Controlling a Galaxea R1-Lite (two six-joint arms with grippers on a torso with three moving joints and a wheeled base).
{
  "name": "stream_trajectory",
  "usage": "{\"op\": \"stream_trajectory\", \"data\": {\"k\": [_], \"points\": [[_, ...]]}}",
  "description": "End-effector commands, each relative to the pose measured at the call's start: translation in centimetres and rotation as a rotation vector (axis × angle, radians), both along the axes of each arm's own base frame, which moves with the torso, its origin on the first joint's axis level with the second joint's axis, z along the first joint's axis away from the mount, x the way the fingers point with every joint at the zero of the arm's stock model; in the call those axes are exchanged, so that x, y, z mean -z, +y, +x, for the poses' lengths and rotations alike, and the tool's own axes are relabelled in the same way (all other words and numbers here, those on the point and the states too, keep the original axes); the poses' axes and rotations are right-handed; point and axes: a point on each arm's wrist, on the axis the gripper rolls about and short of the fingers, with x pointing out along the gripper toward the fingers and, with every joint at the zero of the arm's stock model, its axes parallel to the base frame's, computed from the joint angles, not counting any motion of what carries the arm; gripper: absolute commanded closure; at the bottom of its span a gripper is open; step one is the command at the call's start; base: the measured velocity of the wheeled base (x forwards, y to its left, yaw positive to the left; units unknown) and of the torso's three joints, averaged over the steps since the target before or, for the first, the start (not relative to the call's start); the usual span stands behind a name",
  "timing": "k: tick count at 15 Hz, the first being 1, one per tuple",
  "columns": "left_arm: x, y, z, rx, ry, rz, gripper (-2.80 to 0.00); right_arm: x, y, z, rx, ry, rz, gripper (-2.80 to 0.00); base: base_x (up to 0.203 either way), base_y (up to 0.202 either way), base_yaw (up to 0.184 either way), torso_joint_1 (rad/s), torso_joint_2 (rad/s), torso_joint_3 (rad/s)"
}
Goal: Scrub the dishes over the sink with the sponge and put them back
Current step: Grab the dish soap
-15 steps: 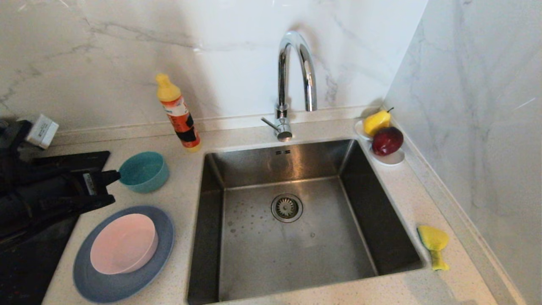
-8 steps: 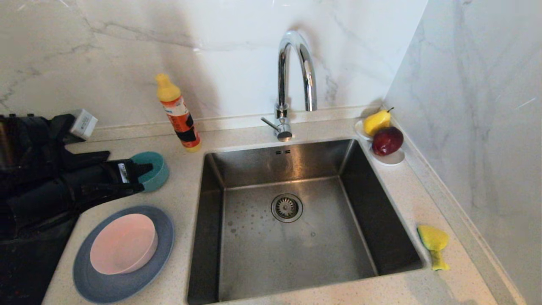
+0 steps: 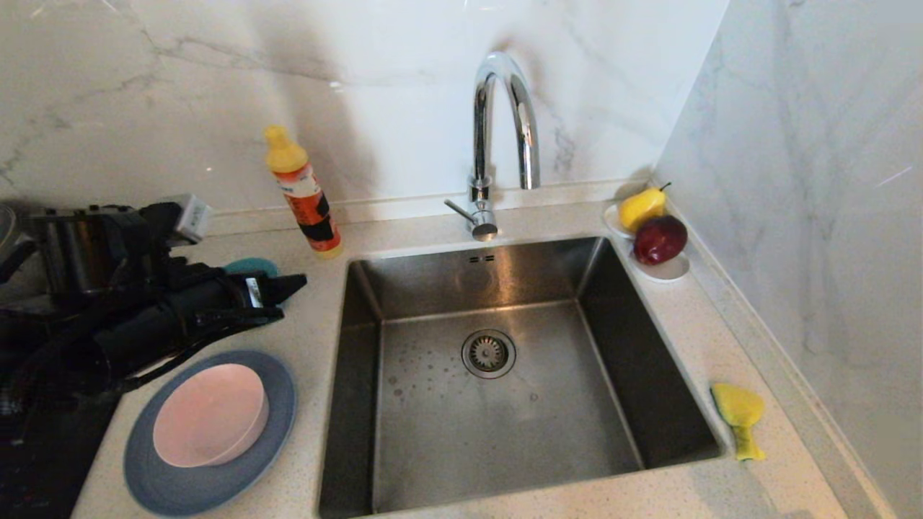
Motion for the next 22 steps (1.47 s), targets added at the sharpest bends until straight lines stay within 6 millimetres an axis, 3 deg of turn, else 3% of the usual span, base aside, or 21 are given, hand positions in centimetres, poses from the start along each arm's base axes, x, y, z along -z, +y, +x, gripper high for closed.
{"op": "stream_trajectory", "data": {"k": [1,10,17,22], "points": [[0.9,-0.6,0.8,-0.005,0.026,0.015,-2.8,0.0,0.0,0.0,-0.001,-0.002,0.0,0.0,0.0,0.0,0.0,0.0,0.0,0.0],[2.4,-0.8,3.5,-0.055,-0.085,0.001,-2.8,0.0,0.0,0.0,-0.002,-0.002,0.0,0.0,0.0,0.0,0.0,0.0,0.0,0.0],[4.9,-0.9,6.6,-0.08,-0.185,0.0,-2.8,0.0,0.0,0.0,0.0,-0.001,-0.001,0.0,0.0,0.0,0.0,0.0,0.0,0.0],[4.6,-0.1,7.3,-0.106,-0.231,-0.001,-2.8,0.0,0.0,0.0,0.0,-0.002,-0.001,0.0,0.0,0.0,0.0,0.0,0.0,0.0]]}}
